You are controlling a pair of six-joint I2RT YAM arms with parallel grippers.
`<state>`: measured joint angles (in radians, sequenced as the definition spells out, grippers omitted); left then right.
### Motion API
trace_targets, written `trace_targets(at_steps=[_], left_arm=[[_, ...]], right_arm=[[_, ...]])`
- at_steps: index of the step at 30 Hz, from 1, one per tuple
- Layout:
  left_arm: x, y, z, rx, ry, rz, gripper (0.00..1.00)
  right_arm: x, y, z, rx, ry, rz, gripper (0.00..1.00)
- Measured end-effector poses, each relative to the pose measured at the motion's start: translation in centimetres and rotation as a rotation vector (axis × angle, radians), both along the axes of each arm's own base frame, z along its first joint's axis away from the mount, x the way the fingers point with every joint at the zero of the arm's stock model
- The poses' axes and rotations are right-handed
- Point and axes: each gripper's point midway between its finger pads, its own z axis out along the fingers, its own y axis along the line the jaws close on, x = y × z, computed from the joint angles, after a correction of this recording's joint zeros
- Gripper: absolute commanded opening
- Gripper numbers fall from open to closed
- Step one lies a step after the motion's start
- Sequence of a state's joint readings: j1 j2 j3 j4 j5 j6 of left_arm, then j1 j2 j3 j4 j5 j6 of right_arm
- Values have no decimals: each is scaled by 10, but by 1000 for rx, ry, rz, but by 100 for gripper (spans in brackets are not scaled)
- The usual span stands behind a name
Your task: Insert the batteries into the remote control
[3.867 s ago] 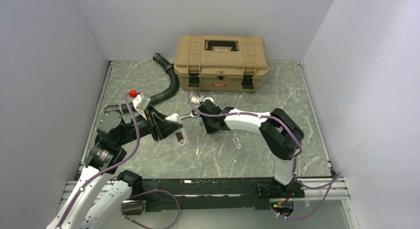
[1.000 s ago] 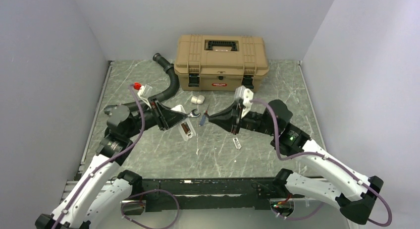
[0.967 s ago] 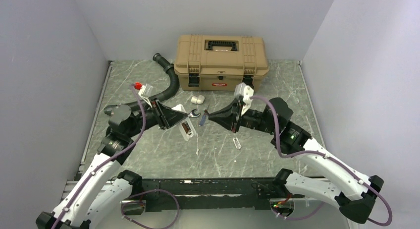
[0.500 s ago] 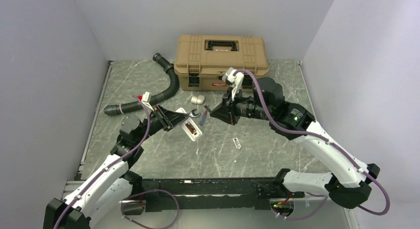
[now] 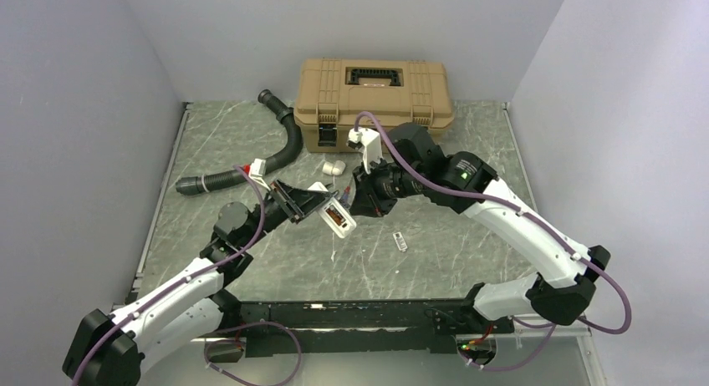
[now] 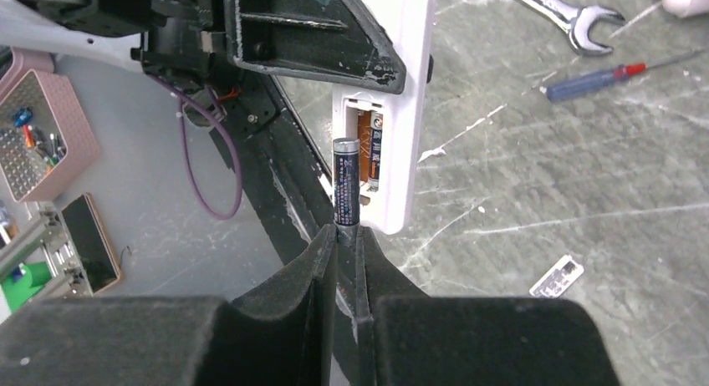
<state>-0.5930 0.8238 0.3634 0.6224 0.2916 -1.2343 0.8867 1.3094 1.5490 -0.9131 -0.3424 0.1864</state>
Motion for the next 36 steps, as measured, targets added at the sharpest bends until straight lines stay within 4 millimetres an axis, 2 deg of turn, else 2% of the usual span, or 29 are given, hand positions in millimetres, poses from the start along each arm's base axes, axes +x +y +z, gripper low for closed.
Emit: trace_targets(at_steps=[5,13,18,36], left_arm=[[3,0,-4,3,29,50,0],[9,2,-19,38,88,108,0],[10,2,-20,40,94,120,0],[15,5,-19,32,97,153,0]], right_arm=[[3,4,-6,-48,46,-36,0],[3,12,-34,-165,100,-52,0],[6,13,-48,-216,117,-67,0],[7,14,-53,-236,137,-84,0]])
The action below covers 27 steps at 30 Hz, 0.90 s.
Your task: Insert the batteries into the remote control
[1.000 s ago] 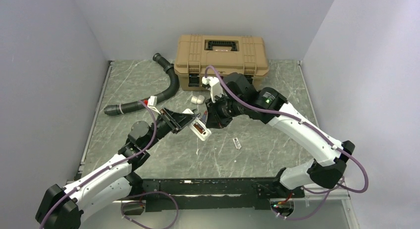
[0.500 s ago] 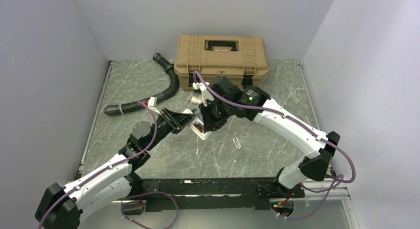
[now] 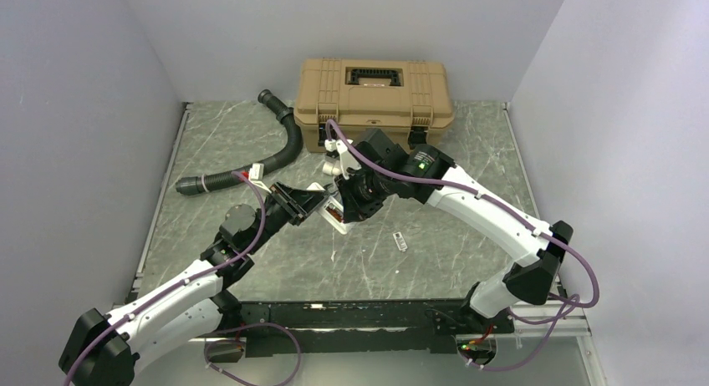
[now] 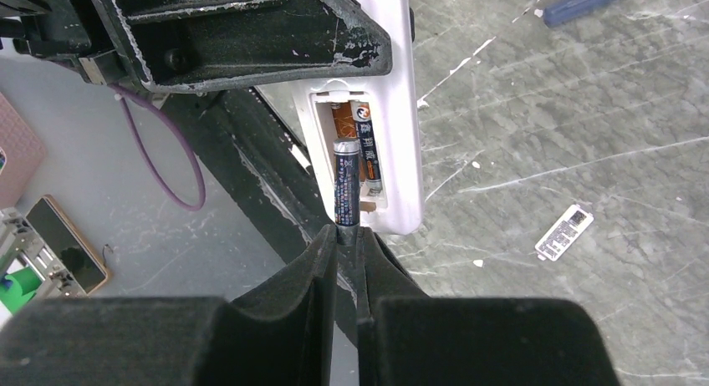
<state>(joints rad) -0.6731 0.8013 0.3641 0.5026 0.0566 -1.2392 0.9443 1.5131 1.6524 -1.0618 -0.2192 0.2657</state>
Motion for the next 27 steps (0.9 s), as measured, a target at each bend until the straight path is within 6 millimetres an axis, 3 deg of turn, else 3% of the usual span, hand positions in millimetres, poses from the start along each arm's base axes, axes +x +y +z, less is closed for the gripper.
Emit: trace_targets(at_steps=[27], left_arm=[[0,0,-3,9,10,1,0]], right_arm=[[0,4,-17,-38,24,25,0]])
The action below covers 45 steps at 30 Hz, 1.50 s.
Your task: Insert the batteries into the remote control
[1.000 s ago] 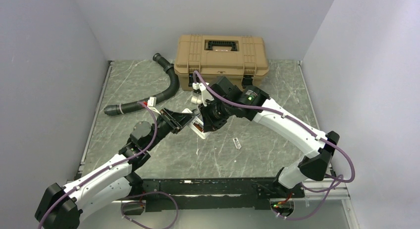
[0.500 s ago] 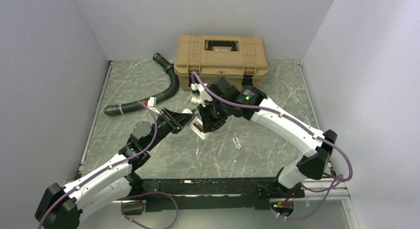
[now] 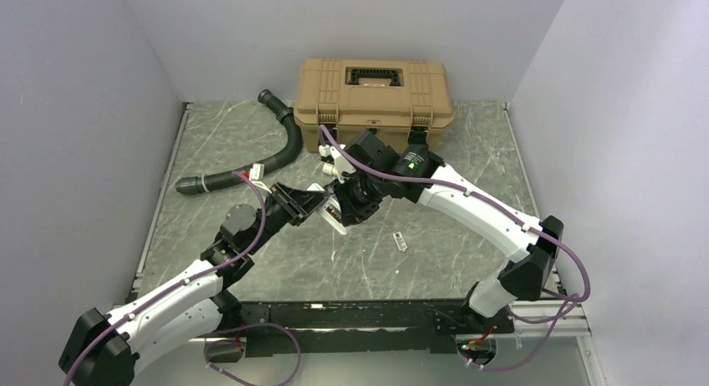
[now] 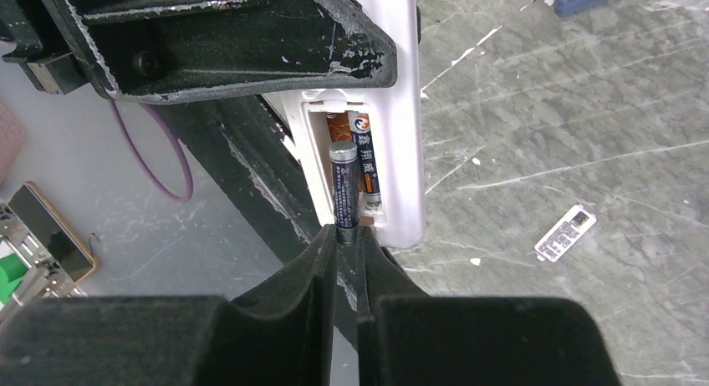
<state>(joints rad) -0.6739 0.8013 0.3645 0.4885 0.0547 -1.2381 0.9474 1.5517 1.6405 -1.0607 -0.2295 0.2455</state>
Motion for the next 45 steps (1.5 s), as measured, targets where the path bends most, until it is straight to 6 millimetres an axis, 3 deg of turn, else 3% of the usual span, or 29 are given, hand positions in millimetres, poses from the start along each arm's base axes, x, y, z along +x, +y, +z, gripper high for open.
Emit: trace_targets(at_steps=[45], left_arm=[[3,-2,-10,32,11,-3,0]], right_arm=[[8,8,-10,-42,-28,83,0]])
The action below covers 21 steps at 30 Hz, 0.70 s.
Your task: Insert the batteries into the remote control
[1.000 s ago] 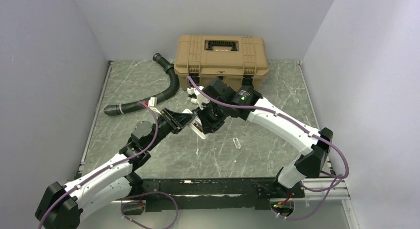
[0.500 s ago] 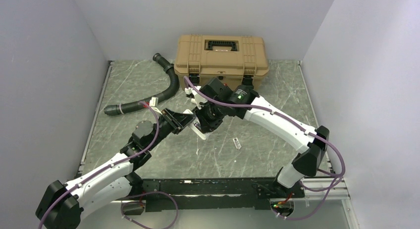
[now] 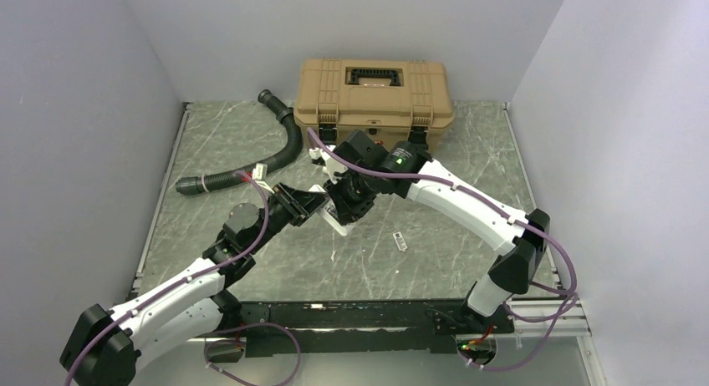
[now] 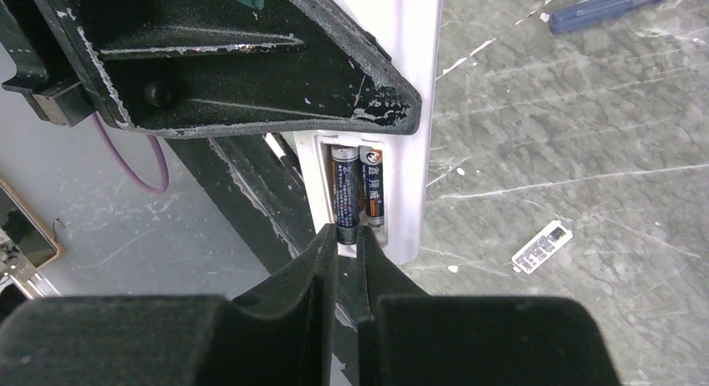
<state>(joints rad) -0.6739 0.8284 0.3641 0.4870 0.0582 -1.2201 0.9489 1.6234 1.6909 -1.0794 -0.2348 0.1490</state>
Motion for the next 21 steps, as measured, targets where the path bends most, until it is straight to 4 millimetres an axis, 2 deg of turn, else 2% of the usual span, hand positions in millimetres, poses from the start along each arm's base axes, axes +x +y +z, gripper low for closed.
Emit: trace_targets(at_steps=[21], left_arm=[[-4,3,-2,32,-12,1,0]], right_arm=[[-6,0,-3,-23,48,15,0]])
